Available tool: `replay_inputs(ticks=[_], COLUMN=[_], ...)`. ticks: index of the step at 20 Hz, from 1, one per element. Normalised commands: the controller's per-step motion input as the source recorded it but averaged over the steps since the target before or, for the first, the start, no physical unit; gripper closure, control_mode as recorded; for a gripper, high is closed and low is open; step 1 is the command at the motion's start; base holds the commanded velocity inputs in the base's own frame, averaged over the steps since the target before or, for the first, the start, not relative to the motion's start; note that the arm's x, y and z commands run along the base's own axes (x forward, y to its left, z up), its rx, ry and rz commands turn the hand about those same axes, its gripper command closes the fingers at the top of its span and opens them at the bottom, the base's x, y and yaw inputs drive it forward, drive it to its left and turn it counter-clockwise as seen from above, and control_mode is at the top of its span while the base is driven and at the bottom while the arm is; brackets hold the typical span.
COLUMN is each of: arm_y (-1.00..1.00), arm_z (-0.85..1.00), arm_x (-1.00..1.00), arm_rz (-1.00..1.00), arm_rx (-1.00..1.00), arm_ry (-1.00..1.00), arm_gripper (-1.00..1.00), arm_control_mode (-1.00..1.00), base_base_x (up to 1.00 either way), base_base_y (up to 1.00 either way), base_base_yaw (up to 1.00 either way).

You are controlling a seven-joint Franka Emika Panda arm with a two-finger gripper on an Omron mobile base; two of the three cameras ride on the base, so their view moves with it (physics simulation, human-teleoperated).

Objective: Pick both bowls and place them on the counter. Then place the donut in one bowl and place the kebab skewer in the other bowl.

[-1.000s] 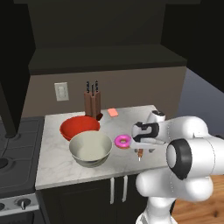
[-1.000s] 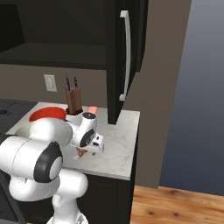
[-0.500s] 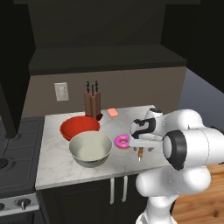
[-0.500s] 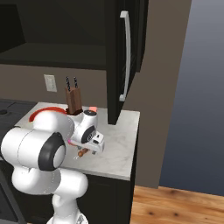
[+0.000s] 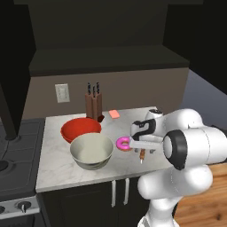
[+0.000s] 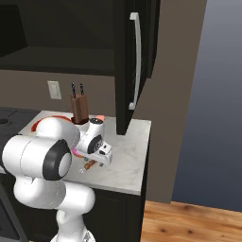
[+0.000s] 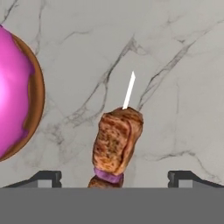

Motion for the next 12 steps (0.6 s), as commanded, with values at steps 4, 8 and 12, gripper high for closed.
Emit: replay_inputs(ticks=[4, 8, 12], arm_y=[0.12, 0.0, 0.0], arm_z=[-0.33, -0.35, -0.32], arm_x=[0.0, -0.05, -0.15], arm_rz=[0.0, 0.0, 0.0], arm_rx=[0.0, -0.01, 0.0], arm_ry=[0.0, 0.02, 0.07], arm_gripper=[1.0, 1.0, 1.0], arm_control_mode=[-1.0, -1.0, -1.0], base_base_x=[0.0, 0.0, 0.0], base_base_y=[0.0, 0.0, 0.0], base_base_yaw=[0.0, 0.0, 0.0])
